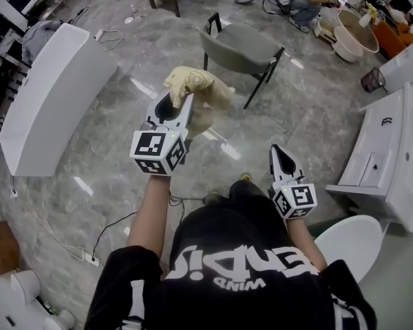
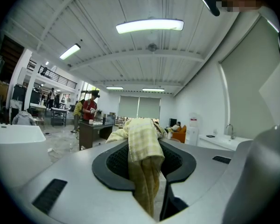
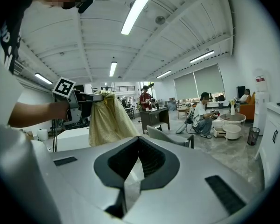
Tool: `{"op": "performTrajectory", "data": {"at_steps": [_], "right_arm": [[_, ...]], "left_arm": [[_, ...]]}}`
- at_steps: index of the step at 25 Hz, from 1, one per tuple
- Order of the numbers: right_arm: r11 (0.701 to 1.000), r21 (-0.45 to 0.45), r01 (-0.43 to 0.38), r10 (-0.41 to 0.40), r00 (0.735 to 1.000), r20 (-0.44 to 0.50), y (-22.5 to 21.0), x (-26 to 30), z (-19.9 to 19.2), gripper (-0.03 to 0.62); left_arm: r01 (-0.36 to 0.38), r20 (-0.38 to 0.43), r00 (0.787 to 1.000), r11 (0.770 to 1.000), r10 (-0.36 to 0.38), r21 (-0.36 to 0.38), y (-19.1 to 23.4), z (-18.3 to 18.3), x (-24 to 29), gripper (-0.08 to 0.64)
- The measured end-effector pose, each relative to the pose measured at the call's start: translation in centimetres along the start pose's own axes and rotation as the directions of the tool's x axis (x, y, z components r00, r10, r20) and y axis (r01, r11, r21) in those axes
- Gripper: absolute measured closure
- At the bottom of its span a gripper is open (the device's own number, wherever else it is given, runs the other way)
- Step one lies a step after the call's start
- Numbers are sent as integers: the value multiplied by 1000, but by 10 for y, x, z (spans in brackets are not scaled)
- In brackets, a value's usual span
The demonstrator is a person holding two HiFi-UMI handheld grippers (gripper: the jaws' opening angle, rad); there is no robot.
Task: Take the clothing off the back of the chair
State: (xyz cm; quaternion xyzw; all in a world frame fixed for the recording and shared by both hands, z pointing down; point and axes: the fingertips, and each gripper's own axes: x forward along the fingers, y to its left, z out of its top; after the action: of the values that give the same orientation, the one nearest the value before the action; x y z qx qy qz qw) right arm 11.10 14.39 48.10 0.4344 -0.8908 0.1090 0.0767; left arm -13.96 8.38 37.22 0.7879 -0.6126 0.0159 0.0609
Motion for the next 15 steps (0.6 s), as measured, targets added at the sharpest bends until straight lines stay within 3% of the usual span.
{"op": "performTrajectory", "data": {"at_steps": [11, 15], "right_arm": [[999, -32, -39, 39, 999, 12, 4, -20, 12, 578], [998, -27, -51, 52, 999, 10, -5, -24, 9, 578]], "left_arm": [[-65, -64, 996, 998, 63, -19, -19, -28, -54, 414], [-83, -99, 992, 996, 81, -25, -31, -56, -66, 416]]}}
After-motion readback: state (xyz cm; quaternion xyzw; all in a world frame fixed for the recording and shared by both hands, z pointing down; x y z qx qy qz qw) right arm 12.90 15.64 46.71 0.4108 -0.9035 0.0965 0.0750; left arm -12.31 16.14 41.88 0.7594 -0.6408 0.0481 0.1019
